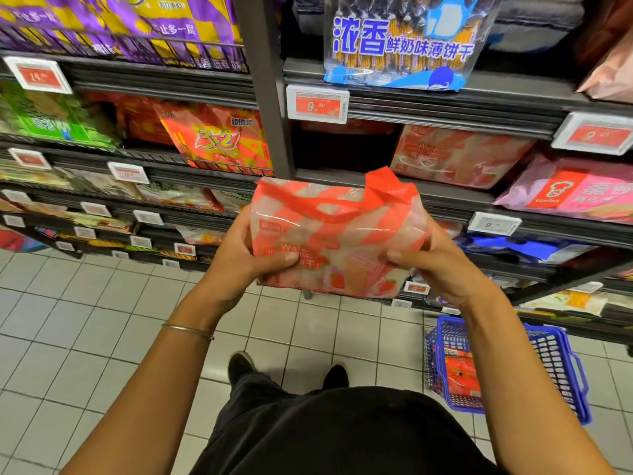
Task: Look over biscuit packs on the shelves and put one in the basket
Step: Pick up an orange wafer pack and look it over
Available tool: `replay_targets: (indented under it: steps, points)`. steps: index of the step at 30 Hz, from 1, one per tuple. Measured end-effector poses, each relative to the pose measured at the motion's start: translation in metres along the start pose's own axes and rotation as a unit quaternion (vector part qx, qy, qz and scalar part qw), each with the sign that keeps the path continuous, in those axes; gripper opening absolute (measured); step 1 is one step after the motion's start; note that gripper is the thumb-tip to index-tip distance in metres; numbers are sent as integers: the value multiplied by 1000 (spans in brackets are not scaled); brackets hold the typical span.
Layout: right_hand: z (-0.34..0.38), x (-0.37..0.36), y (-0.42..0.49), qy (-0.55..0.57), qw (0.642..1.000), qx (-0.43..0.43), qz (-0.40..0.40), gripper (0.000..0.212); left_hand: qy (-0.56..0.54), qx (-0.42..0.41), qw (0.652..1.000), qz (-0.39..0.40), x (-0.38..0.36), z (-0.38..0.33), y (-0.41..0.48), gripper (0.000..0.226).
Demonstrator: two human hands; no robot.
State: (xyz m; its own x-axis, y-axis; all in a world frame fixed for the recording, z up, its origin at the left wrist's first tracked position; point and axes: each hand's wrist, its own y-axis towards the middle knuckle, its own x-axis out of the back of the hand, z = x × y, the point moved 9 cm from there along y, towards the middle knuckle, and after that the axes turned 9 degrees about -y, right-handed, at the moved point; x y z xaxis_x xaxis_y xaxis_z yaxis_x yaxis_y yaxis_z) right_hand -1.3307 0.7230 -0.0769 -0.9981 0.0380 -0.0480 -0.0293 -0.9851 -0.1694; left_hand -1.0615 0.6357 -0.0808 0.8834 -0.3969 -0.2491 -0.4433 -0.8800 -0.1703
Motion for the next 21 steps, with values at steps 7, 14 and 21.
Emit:
replay_targets:
  steps: [7, 14, 21]
  points:
    - [21, -11, -3, 102, 994, -25, 2, 90, -152, 193, 969, 3, -15, 31, -8, 72]
    - [7, -33, 5, 230, 966, -114, -15, 81, -252, 314, 914, 57, -51, 53, -31, 67]
    - [-17, -25, -1, 226, 954, -192, -49, 84, -262, 383, 883, 75, -58, 61, -39, 91]
